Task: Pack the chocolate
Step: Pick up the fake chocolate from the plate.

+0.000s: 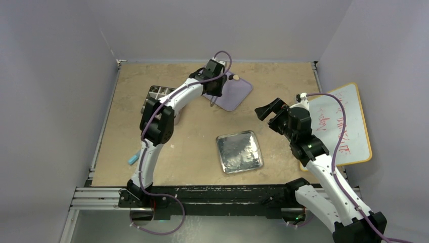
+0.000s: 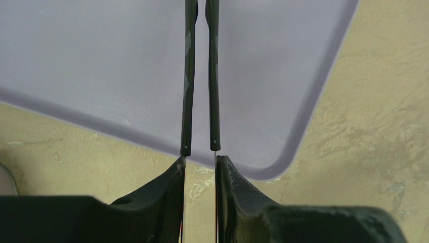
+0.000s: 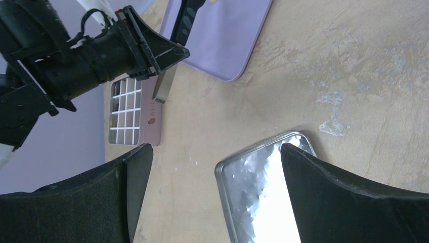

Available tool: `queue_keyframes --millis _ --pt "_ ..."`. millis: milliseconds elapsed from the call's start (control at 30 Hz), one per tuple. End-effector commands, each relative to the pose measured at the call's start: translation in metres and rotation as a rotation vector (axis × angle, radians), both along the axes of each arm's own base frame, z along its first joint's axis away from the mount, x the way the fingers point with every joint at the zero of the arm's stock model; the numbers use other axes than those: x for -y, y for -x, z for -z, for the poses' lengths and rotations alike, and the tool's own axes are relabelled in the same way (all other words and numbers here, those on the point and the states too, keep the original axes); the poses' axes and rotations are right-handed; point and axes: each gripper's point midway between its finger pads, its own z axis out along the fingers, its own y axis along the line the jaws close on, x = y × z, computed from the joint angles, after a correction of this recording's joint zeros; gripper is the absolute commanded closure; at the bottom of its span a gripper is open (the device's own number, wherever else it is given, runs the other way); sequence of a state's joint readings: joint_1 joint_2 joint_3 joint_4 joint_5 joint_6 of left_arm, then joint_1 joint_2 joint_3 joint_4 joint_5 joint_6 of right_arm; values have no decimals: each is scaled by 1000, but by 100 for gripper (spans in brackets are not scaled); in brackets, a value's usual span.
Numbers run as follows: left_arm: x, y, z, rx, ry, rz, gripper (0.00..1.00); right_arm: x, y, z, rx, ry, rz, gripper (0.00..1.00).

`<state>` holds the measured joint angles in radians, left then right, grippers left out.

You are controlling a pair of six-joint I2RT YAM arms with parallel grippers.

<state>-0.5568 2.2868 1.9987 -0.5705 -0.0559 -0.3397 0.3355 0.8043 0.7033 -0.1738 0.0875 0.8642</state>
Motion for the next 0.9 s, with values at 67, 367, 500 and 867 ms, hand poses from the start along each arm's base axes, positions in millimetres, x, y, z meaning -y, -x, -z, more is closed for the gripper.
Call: queue_keyframes --millis 67,367,500,867 --pt "-1 -4 -51 87 64 -1 75 1 -5 -24 76 -9 11 2" --pt "3 -25 -34 118 49 0 66 0 -6 -25 78 -5 7 2" --pt "9 -35 -30 132 58 10 64 1 -6 -27 80 -4 9 2" --pt "5 -53 -15 136 69 9 64 1 -7 -27 81 -1 13 2"
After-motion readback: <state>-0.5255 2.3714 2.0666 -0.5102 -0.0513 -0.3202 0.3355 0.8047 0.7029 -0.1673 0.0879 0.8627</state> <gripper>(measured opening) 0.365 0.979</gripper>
